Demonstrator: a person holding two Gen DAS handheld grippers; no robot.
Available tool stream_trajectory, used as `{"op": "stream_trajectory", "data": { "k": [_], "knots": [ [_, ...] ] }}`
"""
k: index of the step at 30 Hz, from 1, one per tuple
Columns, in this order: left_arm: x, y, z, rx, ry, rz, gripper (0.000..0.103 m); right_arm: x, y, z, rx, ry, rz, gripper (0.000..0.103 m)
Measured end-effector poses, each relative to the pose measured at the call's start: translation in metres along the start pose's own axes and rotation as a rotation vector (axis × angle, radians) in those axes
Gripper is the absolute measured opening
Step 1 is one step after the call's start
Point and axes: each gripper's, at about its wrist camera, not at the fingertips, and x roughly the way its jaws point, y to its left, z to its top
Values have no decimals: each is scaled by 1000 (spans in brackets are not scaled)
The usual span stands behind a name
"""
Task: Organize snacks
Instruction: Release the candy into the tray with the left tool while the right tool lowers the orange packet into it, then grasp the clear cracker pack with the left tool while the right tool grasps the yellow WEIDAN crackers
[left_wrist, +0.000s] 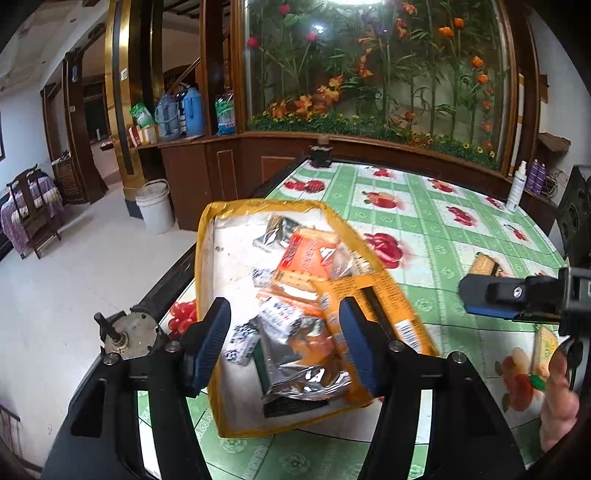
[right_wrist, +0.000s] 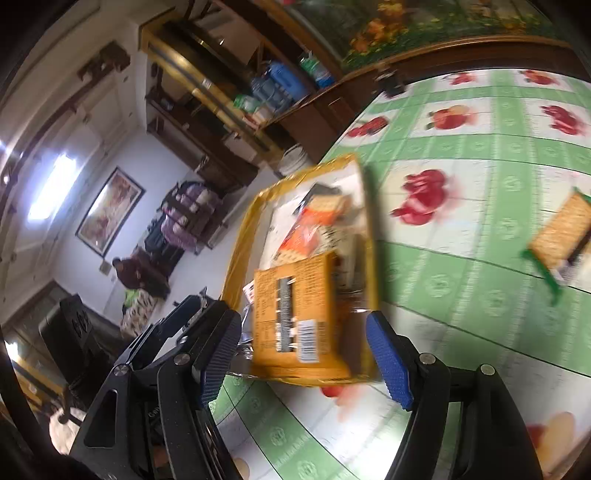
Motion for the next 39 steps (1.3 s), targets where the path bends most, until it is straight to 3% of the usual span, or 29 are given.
{"op": "stream_trajectory", "data": {
  "k": [4, 9, 14, 18, 20, 22, 26, 29, 35, 36, 37, 39],
  "knots": [
    [-8, -17, 6, 33, -14, -41, 60, -31, -28, 1, 53, -44, -24, 72],
    [-12, -54, 11, 97, -2, -149, 60, -79, -72, -3, 133, -114, -75, 72],
    [4, -115, 19, 175, 83, -346, 60, -125, -118, -13, 242, -175, -146, 73],
    [29, -166, 27, 273, 146, -416, 64, -148, -152, -26, 332, -194, -189, 73],
    [46, -194, 32, 348, 166, -407, 65, -153, -166, -30, 374, -195, -188, 73],
    [64, -214, 36, 397, 202, -414, 74, -160, -179, -33, 425, -198, -168, 73],
    [96, -247, 38, 447, 273, -424, 74, -164, -188, -36, 476, -208, -141, 73],
    [114, -262, 33, 485, 281, -353, 74, -168, -193, -38, 507, -223, -141, 73],
    [138, -270, 28, 431, 322, -333, 73, -171, -191, -43, 513, -209, -157, 74],
    [140, -267, 28, 400, 330, -342, 69, -171, -190, -44, 517, -208, -163, 74],
    [141, -266, 27, 379, 335, -352, 58, -170, -190, -45, 524, -203, -165, 74],
    [140, -261, 23, 347, 342, -341, 51, -170, -189, -48, 520, -186, -196, 74]
  ]
}}
